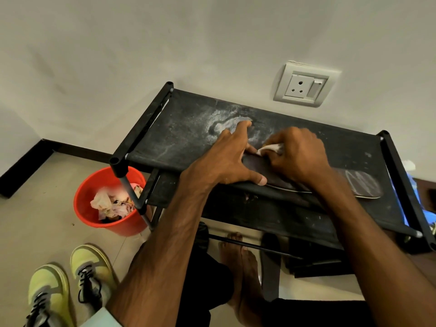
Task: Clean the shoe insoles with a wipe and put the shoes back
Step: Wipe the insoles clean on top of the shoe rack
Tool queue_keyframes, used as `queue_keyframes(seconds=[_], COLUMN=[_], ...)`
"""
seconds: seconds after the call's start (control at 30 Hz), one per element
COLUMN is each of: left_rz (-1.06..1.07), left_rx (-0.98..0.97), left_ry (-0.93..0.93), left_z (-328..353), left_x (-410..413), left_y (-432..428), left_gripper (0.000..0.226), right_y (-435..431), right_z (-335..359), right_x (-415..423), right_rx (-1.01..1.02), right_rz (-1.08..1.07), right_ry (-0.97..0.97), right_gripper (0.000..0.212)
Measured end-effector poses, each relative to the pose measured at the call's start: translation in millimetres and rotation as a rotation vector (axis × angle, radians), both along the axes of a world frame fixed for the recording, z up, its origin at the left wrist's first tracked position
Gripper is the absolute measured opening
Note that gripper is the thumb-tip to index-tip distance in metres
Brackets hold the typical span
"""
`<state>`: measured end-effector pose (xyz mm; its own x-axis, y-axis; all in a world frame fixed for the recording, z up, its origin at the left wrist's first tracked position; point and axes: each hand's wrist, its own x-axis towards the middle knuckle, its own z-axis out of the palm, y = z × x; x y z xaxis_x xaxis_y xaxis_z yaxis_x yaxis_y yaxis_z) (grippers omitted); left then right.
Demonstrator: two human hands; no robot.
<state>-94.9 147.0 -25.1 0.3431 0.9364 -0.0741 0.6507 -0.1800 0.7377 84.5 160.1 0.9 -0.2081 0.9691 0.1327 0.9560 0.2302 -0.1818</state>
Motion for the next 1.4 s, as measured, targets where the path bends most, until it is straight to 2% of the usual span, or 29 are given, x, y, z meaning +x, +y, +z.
queue_keyframes(seconds=[0.13, 0.3, 0.4, 0.5, 0.7, 0.8, 0.9, 1.0, 1.17, 1.4], left_rz=[0.000, 0.027, 0.019, 0.017, 0.024, 0.018, 0.017, 0.016, 0.030, 0.019], left_rx=[-0.007, -0.012, -0.019, -0.008, 0.002, 0.007, -0.001, -0.008, -0.019, 0.010], left_ry=[0.014, 0.006, -0.004, -0.023, -0.015, -0.012, -0.007, -0.006, -0.001, -0.024], left_z=[2.4, 4.3, 4.1, 3.3, 4.9, 3.8, 2.7, 2.6, 1.7, 3.0], left_x=[-0.8, -1.8, -0.3, -0.1, -2.9, -0.8, 0.7, 0.4, 1.1, 0.9], left_y=[0.6, 2.2, 0.1, -2.6, -0.3, -0.1, -1.2, -1.3, 0.2, -3.8], left_gripper=[0.132, 0.128, 0.132, 0.131, 0.132, 0.133, 0.133, 0.134, 0.124, 0.129], right_y=[-2.9, -9.4, -6.5, -2.8, -13.3, -9.1, -2.4, -4.4, -12.7, -7.3], right_z=[-1.3, -0.8, 3.1, 5.8, 6.2, 6.5, 0.9, -5.0, 0.6, 13.4], right_x=[-6.9, -26.3, -12.1, 5.1, -12.6, -8.1, -4.5, -12.1, -26.9, 11.7], right_rx=[0.037, -0.065, -0.101, -0.075, -0.167, -0.145, -0.009, 0.051, -0.115, -0.159], right_rz=[0.037, 0.188, 0.127, 0.044, 0.290, 0.229, 0.067, 0.086, 0.299, 0.148], right_ry=[-0.060, -0.024, 0.026, -0.007, 0.041, 0.070, 0.006, -0.016, 0.129, 0.054], right_gripper=[0.020, 0.024, 0.021, 0.019, 0.022, 0.020, 0.018, 0.020, 0.018, 0.017])
